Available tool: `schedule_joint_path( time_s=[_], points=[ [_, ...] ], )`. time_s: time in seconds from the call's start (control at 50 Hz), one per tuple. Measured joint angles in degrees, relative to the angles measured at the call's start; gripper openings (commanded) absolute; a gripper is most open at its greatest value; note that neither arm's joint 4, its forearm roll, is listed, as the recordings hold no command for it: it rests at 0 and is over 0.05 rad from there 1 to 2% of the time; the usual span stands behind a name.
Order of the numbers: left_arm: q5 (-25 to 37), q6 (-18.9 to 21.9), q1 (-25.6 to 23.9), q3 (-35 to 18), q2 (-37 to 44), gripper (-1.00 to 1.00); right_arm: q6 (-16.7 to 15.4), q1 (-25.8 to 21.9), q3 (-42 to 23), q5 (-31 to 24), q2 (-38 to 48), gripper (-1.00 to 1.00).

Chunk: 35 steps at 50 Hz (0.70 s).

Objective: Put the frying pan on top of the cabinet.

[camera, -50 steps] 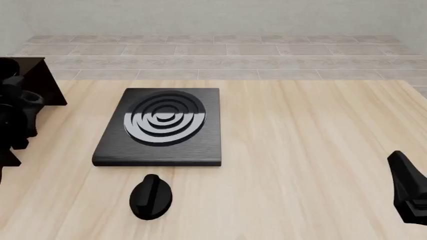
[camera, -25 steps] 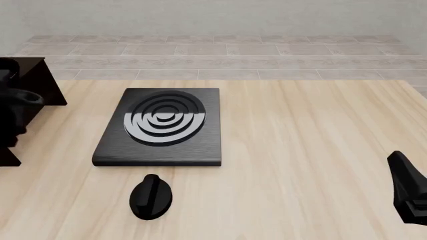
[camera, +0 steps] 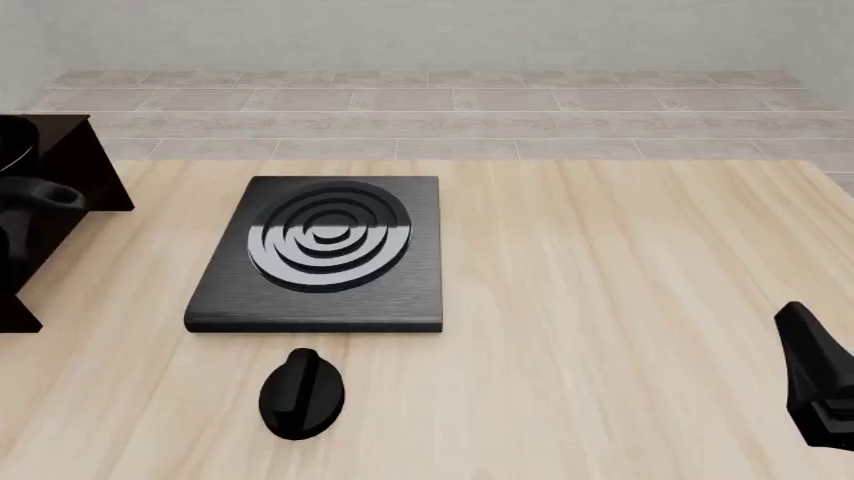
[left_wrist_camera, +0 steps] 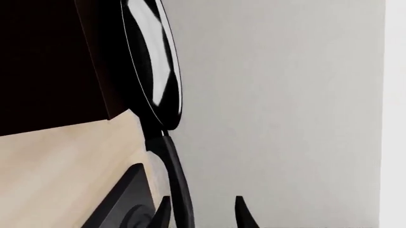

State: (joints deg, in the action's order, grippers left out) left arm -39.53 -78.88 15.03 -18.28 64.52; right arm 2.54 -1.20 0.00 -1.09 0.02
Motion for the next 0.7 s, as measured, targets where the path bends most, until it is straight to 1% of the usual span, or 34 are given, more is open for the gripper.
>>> schedule_joint_path(
  time_s=[0.54,0.7],
  points=[
    [2.78,0.85,2.53,4.66,-6.60,1.00,-0.07,0.03,0.00,0.09,0.00,1.00],
    [4.34,0.95,3.02,6.42,-10.06,1.00,-0.17,0.00,0.00,0.12,0.00,1.00]
  ],
)
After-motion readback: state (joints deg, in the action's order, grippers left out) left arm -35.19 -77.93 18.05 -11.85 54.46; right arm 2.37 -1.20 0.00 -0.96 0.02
